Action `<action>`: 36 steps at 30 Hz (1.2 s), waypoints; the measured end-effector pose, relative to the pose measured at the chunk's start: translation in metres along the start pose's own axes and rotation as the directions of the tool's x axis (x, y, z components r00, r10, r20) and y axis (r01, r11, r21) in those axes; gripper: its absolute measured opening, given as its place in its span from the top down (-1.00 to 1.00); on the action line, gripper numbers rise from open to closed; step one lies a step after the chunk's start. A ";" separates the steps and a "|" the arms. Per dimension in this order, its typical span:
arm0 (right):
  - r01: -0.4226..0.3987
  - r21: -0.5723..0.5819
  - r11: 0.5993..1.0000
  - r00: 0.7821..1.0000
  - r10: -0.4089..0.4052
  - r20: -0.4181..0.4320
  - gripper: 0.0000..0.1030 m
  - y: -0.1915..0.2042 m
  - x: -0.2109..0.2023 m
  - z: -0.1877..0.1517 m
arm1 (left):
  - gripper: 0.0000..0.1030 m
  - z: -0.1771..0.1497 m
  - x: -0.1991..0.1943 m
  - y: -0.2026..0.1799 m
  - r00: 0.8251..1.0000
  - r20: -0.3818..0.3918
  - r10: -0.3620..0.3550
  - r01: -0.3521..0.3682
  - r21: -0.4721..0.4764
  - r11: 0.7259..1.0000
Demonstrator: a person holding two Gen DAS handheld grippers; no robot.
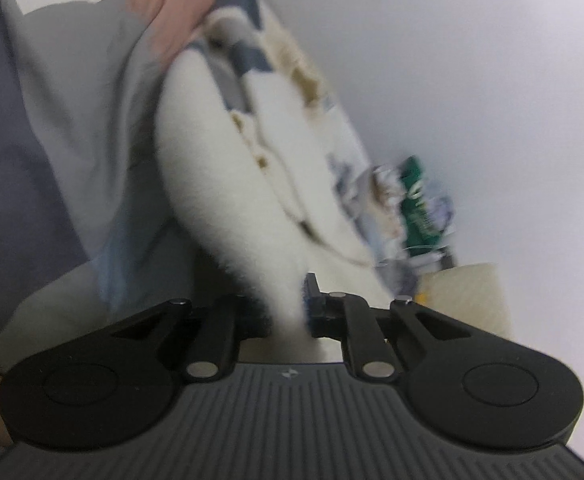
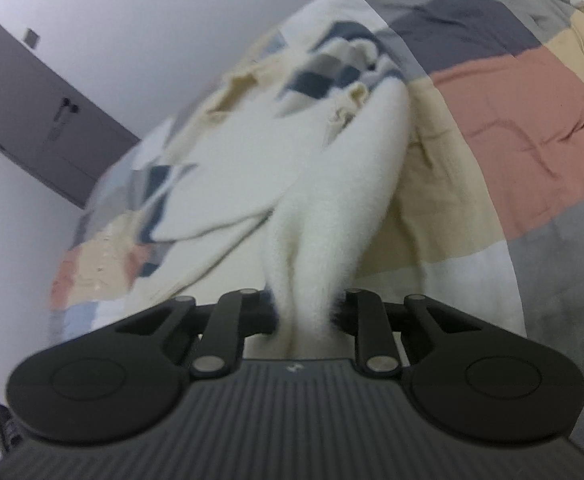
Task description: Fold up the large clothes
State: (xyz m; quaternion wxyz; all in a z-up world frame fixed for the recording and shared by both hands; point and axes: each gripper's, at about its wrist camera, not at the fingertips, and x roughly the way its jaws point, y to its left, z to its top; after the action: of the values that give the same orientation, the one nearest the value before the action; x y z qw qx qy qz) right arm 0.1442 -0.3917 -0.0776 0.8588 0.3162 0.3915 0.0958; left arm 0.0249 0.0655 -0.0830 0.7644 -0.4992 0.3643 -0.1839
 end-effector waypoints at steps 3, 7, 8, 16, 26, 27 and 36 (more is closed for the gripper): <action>-0.076 0.001 0.997 0.997 0.076 0.023 0.60 0.002 -0.024 0.003 | 0.73 0.001 -0.018 -0.010 0.998 0.023 -0.056 0.055 0.006 0.998; -0.179 -0.029 0.983 0.982 0.181 0.050 0.60 0.013 -0.059 0.008 | 0.73 -0.008 -0.047 -0.020 0.989 0.049 -0.136 0.135 0.021 0.991; -0.195 -0.031 0.980 0.979 0.197 0.048 0.60 0.015 -0.067 0.009 | 0.73 -0.012 -0.054 -0.022 0.986 0.049 -0.157 0.156 0.019 0.987; -0.284 -0.095 0.954 0.956 0.290 0.052 0.59 0.040 -0.139 0.002 | 0.73 -0.046 -0.117 -0.050 0.952 0.055 -0.301 0.298 0.054 0.953; -0.295 -0.107 0.949 0.950 0.304 0.074 0.58 0.045 -0.165 0.003 | 0.73 -0.055 -0.144 -0.069 0.930 0.071 -0.360 0.349 0.136 0.927; -0.295 -0.084 0.952 0.951 0.301 0.073 0.58 0.043 -0.161 0.006 | 0.73 -0.050 -0.140 -0.070 0.933 0.073 -0.354 0.342 0.131 0.930; -0.212 0.048 0.976 0.973 0.207 0.099 0.52 0.050 -0.053 0.064 | 0.72 0.062 -0.038 -0.092 0.982 0.152 -0.108 0.082 0.167 0.983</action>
State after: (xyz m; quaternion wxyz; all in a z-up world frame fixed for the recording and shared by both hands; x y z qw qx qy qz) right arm 0.1599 -0.4045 0.0172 0.8517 0.3849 0.3178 0.1593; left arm 0.0534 0.0893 0.0284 0.8192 -0.4663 0.2613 -0.2081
